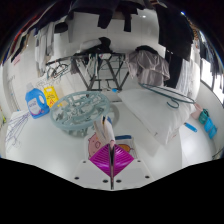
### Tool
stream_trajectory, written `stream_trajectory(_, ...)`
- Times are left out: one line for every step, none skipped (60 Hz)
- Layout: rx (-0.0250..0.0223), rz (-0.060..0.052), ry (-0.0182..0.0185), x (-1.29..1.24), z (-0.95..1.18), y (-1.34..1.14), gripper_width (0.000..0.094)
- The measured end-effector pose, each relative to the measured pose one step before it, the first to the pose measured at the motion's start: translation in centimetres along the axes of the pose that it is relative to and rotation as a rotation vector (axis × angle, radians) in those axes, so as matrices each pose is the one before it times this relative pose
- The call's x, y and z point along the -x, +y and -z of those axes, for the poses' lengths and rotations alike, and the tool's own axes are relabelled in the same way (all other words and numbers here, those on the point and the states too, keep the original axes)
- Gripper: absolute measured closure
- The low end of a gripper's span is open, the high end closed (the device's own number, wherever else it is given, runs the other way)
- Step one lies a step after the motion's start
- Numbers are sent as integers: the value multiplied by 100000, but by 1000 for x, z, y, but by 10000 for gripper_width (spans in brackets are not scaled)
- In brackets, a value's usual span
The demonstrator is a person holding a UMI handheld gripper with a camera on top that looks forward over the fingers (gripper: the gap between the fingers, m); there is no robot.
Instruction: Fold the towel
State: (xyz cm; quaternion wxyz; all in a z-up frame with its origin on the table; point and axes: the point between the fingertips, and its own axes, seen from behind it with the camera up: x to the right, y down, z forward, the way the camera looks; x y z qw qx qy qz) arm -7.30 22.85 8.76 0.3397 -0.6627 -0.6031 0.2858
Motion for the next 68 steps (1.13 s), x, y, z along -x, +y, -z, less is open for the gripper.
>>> stream_trajectory(399, -221, 74, -833, -253, 560, 926)
stream_trajectory(661, -406, 318, -440, -389, 276, 925)
stream_trajectory(620, -237, 330, -475, -382, 330, 927)
stream_trajectory(625, -142, 373, -452, -369, 358, 926)
stream_trajectory(524, 29, 393, -431, -351, 356, 925)
stream_trajectory(293, 126, 324, -342, -318, 288, 920)
stream_trajectory(-52, 456, 175, -335, -308, 442, 910)
stream_trajectory(-103, 889, 198, -257, -330, 248, 907)
stream_trajectory(-307, 1169, 541, -313, -326, 218, 883)
stream_trajectory(-839, 979, 1238, -428, -263, 70, 774)
stream_trajectory(-1215, 1053, 1308, -458, -216, -21, 646)
stream_trajectory(-905, 783, 2068, -599, -137, 67, 452)
stream_trajectory(-316, 684, 2157, -598, -16, 146, 259)
stream_trajectory(-181, 507, 1090, -275, 80, -98, 66)
stream_trajectory(736, 589, 116, -87, 146, -11, 126)
stream_trajectory(568, 295, -806, 59, 385, 265, 151)
stream_trajectory(47, -346, -1296, 177, 377, -51, 159)
stream_trajectory(-83, -684, -1378, 215, 585, -43, 146)
stream_trajectory(-81, -728, -1338, 181, 713, -115, 116)
stream_trajectory(-835, -505, -1059, 64, 1407, 701, 83)
stream_trajectory(218, 115, -971, 292, 379, -743, 72)
stream_trajectory(-312, 356, -477, 66, 842, -253, 82)
stream_trajectory(-280, 729, -553, 84, 955, -257, 89)
stream_trajectory(-5, 866, -546, 110, 1025, -175, 88)
stream_trajectory(179, 853, -437, 95, 1047, -116, 89)
stream_trajectory(68, 829, -412, 52, 1429, 132, 91)
stream_trajectory(213, 608, -586, 154, 1157, -117, 91)
stream_trajectory(306, 572, -716, 225, 1214, -72, 88)
stream_trajectory(345, 475, -817, 255, 1283, -27, 90)
stream_trajectory(405, 437, -847, 281, 1325, -1, 88)
stream_trajectory(255, 431, -823, 240, 1443, 140, 89)
stream_trajectory(413, 484, -735, 179, 1465, 38, 88)
stream_trajectory(326, 298, -534, 214, 1319, 48, 87)
stream_trajectory(317, 16, -299, 159, 1330, 88, 88)
stream_trajectory(211, -138, -159, 149, 1339, 88, 87)
stream_trajectory(-9, -186, -61, 120, 1285, 52, 89)
stream_trajectory(9, -163, 12, 74, 1226, -59, 89)
stream_trajectory(-115, -223, 157, 51, 1330, 99, 88)
stream_trajectory(-73, -328, 305, 25, 1165, 47, 88)
stream_trajectory(-56, -413, 287, 27, 1135, 77, 90)
stream_trajectory(-44, -369, 226, 59, 1047, 67, 88)
stream_trajectory(52, -364, 250, 120, 836, 46, 85)
stream_trajectory(-27, -331, 125, 77, 914, 80, 86)
stream_trajectory(-157, -451, 103, 1, 883, 89, 90)
stream_trajectory(-151, -361, 340, 31, 789, 85, 88)
stream_trajectory(-197, -369, 516, -1, 675, 61, 84)
stream_trajectory(-175, -347, 661, -40, 653, 66, 84)
stream_trajectory(-161, -420, 725, -43, 582, 42, 86)
stream_trajectory(-125, -419, 698, -61, 519, 44, 86)
stream_trajectory(-151, -460, 568, -31, 420, 38, 85)
stream_trajectory(-140, -447, 418, -1, 363, 50, 86)
stream_trajectory(-260, -284, 240, 30, 326, -1, 85)
stream_trajectory(-395, -173, 271, 177, 227, -40, 85)
stream_trajectory(-651, 201, -74, 89, 296, -41, 87)
stream_trajectory(-590, 153, -32, 132, 240, -82, 87)
stream_trajectory(-230, -81, -138, 106, 146, -69, 88)
stream_trajectory(104, -373, -329, 187, 153, -20, 88)
stream_trajectory(136, -530, -459, 206, 78, -26, 87)
stream_trajectory(82, -435, -406, 200, 41, 9, 86)
stream_trajectory(-43, -422, -256, 277, -18, 89, 88)
stream_trajectory(-182, 123, 51, 135, 7, -70, 87)
stream_trajectory(-185, 224, 203, 122, -27, -68, 88)
stream_trajectory(-4, 151, 202, 75, 20, -53, 88)
stream_trajectory(198, 43, 79, 104, -10, -28, 87)
stream_trajectory(253, -60, -62, 100, -41, -8, 88)
stream_trajectory(180, -170, -190, 141, -46, -1, 86)
stream_trajectory(-39, -269, -300, 146, -81, -16, 88)
stream_trajectory(-221, -275, -325, 179, -55, -34, 88)
